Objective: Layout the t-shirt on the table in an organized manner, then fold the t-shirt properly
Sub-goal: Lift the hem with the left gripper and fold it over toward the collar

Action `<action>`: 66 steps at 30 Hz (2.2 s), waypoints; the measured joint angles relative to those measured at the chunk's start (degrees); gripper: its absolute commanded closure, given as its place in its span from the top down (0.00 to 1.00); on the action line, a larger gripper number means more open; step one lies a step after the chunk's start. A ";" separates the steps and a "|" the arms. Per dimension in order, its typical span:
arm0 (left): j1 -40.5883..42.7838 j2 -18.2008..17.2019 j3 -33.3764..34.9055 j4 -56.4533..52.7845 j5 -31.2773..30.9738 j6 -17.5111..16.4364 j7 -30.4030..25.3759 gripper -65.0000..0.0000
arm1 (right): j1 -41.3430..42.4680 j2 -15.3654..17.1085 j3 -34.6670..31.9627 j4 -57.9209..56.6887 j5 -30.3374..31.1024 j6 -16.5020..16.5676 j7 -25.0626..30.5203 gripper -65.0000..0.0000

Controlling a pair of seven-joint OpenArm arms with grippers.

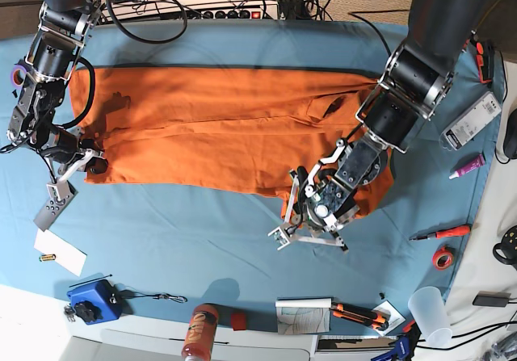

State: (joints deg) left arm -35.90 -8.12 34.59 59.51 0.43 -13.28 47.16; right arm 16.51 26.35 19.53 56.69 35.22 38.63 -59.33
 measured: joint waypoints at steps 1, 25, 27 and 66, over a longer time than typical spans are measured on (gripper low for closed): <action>0.07 0.02 0.00 0.00 -0.02 0.92 0.02 0.00 | -0.02 0.00 0.00 0.39 -0.11 -0.02 0.00 0.00; 3.87 -0.09 -6.03 18.64 -2.38 7.21 25.35 0.00 | -2.12 -0.50 5.88 13.51 3.32 0.00 -5.18 0.00; 6.67 -0.24 -9.84 20.04 -5.44 5.68 25.59 0.00 | -2.64 -0.52 6.16 13.51 4.11 0.94 -5.53 0.00; 42.21 0.00 -24.92 65.96 -16.57 -0.28 23.98 0.00 | -10.01 -0.63 18.45 13.57 17.18 1.29 -15.43 0.00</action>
State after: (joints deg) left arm 6.31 -8.12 9.67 125.47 -16.14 -13.56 71.13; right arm 6.50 25.71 37.98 70.26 52.40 39.92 -74.76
